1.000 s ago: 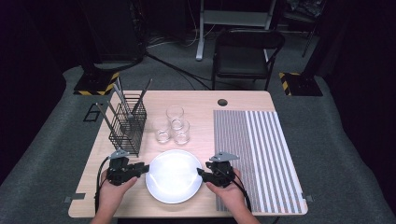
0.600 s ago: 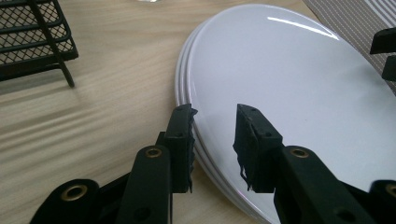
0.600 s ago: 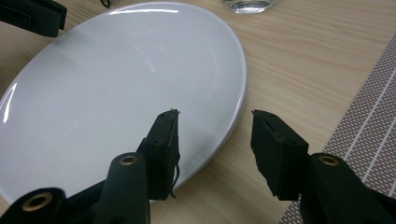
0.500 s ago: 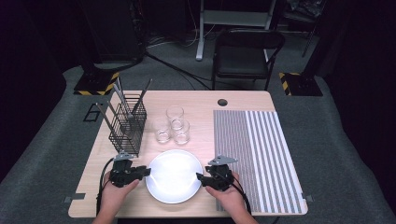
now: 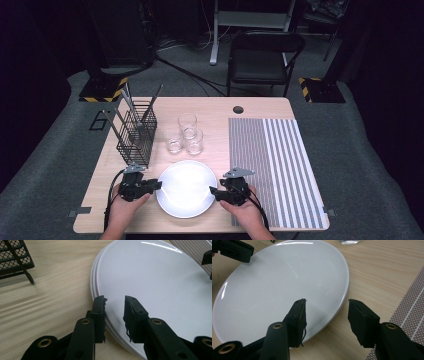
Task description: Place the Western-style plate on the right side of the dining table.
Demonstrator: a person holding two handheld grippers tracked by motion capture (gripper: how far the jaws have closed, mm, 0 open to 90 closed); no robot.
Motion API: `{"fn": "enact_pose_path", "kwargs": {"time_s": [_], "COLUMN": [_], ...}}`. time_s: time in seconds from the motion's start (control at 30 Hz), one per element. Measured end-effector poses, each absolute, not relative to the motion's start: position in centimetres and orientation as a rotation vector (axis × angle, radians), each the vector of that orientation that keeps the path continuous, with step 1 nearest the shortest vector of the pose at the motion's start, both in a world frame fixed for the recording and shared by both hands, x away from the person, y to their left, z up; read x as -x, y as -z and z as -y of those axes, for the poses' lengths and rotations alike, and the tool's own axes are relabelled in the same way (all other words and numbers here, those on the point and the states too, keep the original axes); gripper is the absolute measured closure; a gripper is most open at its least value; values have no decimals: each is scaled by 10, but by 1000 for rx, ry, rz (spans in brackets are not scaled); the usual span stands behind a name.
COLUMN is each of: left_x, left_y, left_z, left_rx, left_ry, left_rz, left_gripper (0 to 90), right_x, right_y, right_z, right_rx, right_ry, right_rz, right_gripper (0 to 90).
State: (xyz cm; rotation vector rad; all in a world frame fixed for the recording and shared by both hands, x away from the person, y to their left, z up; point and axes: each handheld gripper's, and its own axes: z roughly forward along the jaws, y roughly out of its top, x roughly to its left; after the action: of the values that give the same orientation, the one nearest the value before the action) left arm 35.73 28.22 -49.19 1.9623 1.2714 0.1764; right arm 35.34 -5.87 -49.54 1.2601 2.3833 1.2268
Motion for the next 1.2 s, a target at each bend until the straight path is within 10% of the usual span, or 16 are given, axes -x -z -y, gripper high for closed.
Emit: {"fn": "enact_pose_path", "kwargs": {"time_s": [1.2], "left_x": [-354], "left_y": [491], "left_z": [-282], "left_rx": [-1963], "left_ry": [-176], "left_rz": [-1279], "left_gripper": [734], "right_x": [-353], "right_y": [503], "right_z": [55], "right_rx": [-1351], "right_ry": [-1216], "right_rz": [-2425], "right_gripper": [489]}}
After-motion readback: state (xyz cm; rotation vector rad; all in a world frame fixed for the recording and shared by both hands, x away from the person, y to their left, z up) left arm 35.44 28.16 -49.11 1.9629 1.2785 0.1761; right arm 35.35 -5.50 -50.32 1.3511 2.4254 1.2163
